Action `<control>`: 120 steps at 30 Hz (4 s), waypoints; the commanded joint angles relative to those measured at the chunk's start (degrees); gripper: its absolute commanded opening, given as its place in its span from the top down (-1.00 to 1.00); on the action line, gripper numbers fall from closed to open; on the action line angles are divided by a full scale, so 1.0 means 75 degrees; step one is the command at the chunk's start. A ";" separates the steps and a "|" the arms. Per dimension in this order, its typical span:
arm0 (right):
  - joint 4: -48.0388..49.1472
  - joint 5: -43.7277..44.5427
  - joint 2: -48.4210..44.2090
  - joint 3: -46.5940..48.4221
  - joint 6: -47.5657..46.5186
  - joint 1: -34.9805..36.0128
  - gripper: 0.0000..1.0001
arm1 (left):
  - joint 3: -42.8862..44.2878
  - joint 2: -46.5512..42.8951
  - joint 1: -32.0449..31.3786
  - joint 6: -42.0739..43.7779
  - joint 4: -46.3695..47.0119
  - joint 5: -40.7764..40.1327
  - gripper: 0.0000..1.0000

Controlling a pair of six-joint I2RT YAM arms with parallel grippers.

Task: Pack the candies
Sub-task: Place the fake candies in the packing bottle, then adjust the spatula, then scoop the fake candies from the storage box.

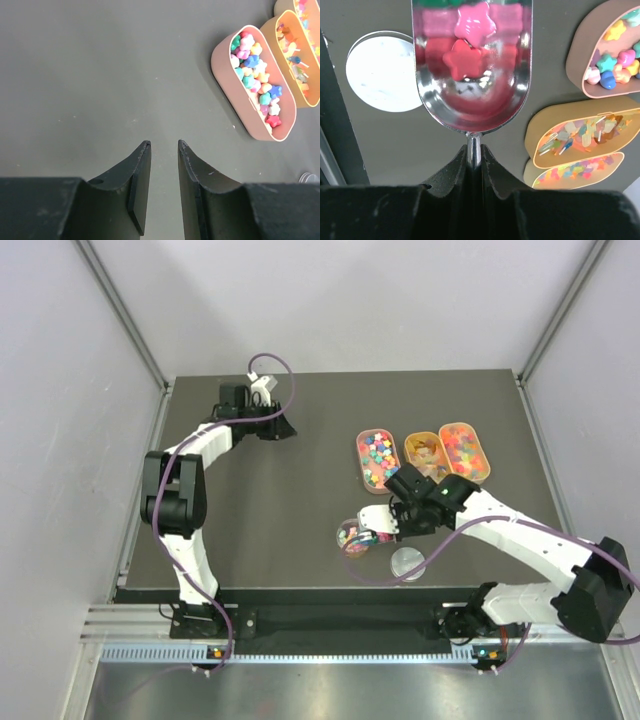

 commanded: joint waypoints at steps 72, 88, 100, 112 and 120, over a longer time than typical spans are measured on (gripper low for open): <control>0.1112 -0.1073 0.1200 0.2860 0.6253 -0.6756 1.00 | 0.2746 0.0472 -0.1730 -0.0928 0.0073 0.0455 0.17; 0.1100 -0.0556 0.2254 0.2719 0.6311 -0.7331 1.00 | 0.2220 0.0930 -0.1565 -0.1561 0.0845 0.0876 0.20; 0.1042 -0.0556 0.3320 0.3117 0.6123 -0.7191 1.00 | 0.2711 0.1645 -0.1401 -0.1783 0.0892 0.0876 0.21; 0.1101 -0.0544 0.4211 0.3470 0.6076 -0.6745 1.00 | 0.2770 0.1891 -0.1190 -0.1736 0.0740 0.0923 0.22; 0.1183 -0.0673 0.4469 0.3293 0.6053 -0.6722 1.00 | 0.2665 0.1915 -0.1178 -0.1795 0.0775 0.0876 0.23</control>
